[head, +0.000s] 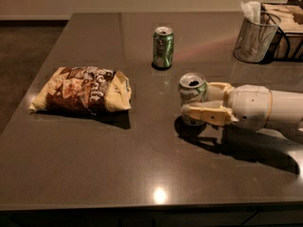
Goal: Place 7up can upright
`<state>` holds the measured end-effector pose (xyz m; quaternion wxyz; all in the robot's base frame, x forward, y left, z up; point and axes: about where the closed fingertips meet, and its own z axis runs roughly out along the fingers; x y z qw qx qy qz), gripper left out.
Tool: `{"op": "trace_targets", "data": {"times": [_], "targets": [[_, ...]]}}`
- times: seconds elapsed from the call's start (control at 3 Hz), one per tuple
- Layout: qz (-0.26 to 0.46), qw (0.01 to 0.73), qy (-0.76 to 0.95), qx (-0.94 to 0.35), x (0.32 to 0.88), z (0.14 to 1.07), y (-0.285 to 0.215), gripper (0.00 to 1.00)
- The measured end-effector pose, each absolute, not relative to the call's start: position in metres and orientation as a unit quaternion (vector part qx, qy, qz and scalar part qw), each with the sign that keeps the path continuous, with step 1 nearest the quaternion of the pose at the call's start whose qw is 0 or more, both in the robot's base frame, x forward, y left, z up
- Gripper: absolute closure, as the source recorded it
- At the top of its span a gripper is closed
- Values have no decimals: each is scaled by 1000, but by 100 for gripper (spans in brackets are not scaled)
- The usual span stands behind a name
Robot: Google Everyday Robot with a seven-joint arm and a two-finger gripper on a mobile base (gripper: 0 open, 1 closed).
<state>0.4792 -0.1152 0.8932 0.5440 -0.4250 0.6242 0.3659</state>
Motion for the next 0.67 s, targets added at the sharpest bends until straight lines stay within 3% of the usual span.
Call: {"op": "trace_targets", "data": {"times": [0.33,0.67], "targets": [[367,543,623,-427,479,894,-113,0],[367,543,623,-427,479,894,-112,0]]}}
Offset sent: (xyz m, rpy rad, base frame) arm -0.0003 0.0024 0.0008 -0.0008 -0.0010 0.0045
